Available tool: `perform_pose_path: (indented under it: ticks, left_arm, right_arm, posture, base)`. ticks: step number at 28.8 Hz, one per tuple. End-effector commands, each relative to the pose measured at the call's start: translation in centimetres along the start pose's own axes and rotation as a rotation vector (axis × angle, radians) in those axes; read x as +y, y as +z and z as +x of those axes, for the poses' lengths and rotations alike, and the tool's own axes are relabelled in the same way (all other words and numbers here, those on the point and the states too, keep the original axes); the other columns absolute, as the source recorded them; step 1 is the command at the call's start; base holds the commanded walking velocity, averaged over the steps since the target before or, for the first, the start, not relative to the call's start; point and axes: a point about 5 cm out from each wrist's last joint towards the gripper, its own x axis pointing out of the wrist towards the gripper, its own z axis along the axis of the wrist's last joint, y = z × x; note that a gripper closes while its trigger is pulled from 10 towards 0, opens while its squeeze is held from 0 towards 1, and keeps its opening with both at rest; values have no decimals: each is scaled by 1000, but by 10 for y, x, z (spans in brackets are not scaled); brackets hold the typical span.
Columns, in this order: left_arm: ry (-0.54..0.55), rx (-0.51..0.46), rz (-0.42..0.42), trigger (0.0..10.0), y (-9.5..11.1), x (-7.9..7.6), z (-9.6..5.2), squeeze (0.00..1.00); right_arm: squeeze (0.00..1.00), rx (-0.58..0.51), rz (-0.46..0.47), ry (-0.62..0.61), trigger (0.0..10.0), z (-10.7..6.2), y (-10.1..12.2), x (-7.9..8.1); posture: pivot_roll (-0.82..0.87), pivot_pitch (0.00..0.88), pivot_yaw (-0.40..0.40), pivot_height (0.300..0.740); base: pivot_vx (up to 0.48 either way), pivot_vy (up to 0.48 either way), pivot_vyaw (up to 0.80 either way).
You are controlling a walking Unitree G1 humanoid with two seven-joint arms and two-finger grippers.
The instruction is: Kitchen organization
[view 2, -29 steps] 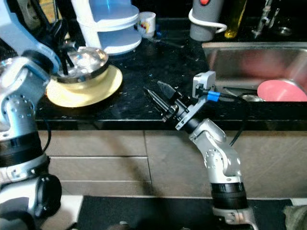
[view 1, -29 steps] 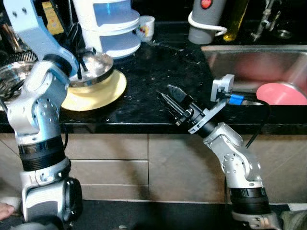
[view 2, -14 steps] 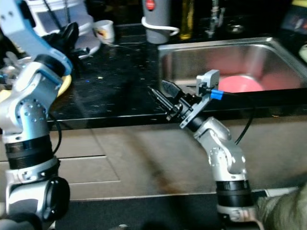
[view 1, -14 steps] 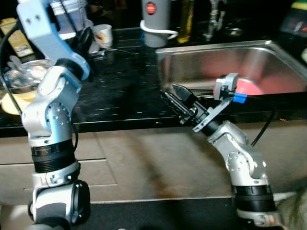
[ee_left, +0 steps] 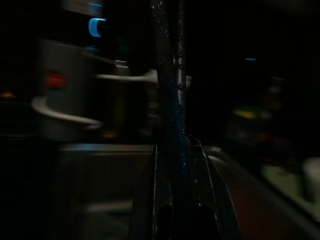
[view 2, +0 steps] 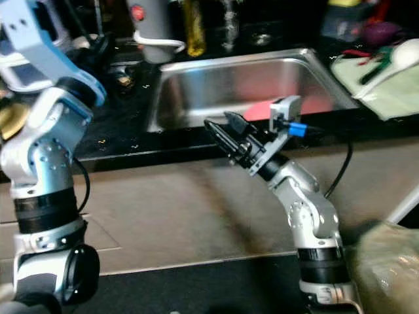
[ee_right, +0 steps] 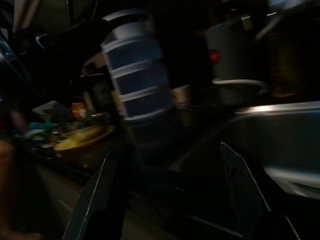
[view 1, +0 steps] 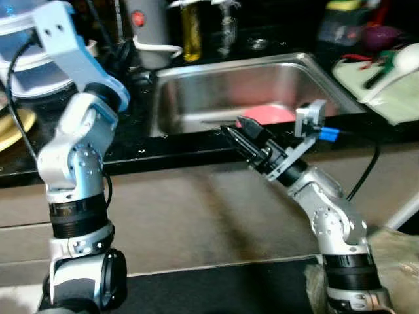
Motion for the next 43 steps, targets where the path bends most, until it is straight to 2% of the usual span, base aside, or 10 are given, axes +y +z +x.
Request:
perform_pose_path:
  ticks: [1,11,15,28,43]
  left_arm:
    - [30,3,-1,10000,-2,6,-2,0]
    - [22,17,0,10000,-5,5,-4,0]
    - [6,22,10,10000,-7,1,-4,0]
    - [55,23,-1,10000,-10,6,-5,0]
    - [118,63,46,10000,-20,31,-15,0]
  right_arm:
    - [0,1,2,20,10000,4,-2,5]
    - [0,2,4,18,10000,4,-2,5]
    - [0,4,5,20,10000,4,-3,5]
    - [0,15,-5,18,10000,4,-4,5]
    - [0,91,-88,-68,10000,-2,-14,-8]
  posture:
    - [-27,25,39,740]
    - [-27,29,38,740]
    - [-26,28,38,740]
    - [-26,30,36,740]
    - [-26,32,36,740]
  base:
    - [0,0,0]
    - [0,0,0]
    - [0,-480,0]
    - [0,-46,0]
    - [0,0,0]
